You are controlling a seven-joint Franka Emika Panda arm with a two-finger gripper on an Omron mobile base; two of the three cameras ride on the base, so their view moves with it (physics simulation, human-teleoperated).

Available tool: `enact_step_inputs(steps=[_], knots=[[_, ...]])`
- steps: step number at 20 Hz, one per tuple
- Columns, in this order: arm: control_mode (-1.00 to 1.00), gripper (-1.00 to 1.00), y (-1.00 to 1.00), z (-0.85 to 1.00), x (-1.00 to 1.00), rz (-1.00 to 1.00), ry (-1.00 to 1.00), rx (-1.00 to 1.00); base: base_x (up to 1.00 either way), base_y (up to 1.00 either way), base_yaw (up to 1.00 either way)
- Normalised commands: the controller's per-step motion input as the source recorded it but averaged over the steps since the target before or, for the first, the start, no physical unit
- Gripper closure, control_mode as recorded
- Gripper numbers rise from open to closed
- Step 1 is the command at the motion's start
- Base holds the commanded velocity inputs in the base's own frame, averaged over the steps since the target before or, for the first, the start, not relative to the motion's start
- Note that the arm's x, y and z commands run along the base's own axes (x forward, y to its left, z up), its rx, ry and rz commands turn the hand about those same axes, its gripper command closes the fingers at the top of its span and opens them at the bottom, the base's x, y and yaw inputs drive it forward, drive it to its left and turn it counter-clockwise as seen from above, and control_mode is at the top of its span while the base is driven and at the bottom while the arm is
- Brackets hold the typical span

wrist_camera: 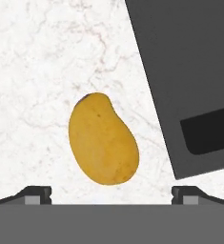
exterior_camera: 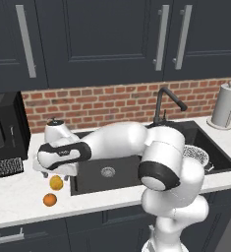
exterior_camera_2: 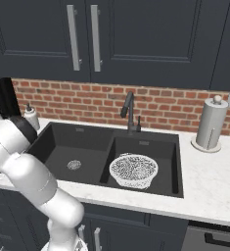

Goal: Put the colander in the sink, put the tangerine, mango, kiwi in the colander, and turn on the sink faucet and pour water over the colander.

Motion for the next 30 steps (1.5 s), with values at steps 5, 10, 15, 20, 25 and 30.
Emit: enact_step_inputs(steps=[5,10,15,20,25,30], knots=[[-1.0,-1.0,0.09,-0.29,0.04,-0.02,0.02,-0.04,0.0,0.0,0.0],[-1.0,-1.0,0.0,-0.22,0.0,0.0,0.0,-0.08,0.0,0.0,0.0],[-1.0,-1.0,0.0,-0.15,0.02,0.0,0.0,-0.07,0.0,0.0,0.0],[-1.0,-1.0,0.0,-0.18,0.21,0.0,0.0,-0.03,0.0,0.0,0.0],[-1.0,-1.0,0.0,-0.3,0.08,0.0,0.0,-0.03,0.0,0.0,0.0],[-1.0,-1.0,0.0,-0.4,-0.05,0.0,0.0,-0.02,0.0,0.0,0.0]])
